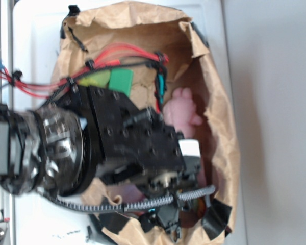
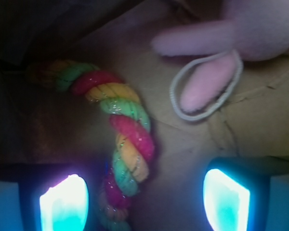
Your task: Grab the multicolored rope.
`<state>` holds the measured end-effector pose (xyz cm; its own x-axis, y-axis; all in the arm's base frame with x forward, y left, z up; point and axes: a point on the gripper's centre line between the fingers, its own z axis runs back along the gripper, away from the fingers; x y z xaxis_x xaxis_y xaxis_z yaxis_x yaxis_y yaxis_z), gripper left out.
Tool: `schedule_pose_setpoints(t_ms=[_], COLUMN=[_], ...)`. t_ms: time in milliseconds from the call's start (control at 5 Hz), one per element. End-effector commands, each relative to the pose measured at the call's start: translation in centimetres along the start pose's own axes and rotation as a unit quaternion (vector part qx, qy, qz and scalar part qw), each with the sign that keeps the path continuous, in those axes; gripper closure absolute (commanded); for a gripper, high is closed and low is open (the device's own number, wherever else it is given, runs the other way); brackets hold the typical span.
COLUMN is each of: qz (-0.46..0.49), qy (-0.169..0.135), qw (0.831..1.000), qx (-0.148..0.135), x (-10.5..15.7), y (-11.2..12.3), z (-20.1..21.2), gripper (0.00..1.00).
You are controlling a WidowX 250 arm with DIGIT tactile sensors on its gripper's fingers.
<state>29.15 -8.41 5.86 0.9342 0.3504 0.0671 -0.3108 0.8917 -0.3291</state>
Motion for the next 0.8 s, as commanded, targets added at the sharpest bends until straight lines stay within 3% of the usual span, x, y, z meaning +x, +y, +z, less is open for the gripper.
schedule_pose_setpoints(t_ms=[0, 400, 600], qz=[-0.030, -0.032, -0.024], qy=[-0.040, -0.037, -0.020], qw=[0.999, 0.998, 0.998], qx=[0.016, 0.050, 0.051], x=[0.8, 0.6, 0.6], y=[-2.4, -2.3, -2.0], z=[-1.1, -1.6, -1.0], gripper=[0.00, 0.00, 0.00])
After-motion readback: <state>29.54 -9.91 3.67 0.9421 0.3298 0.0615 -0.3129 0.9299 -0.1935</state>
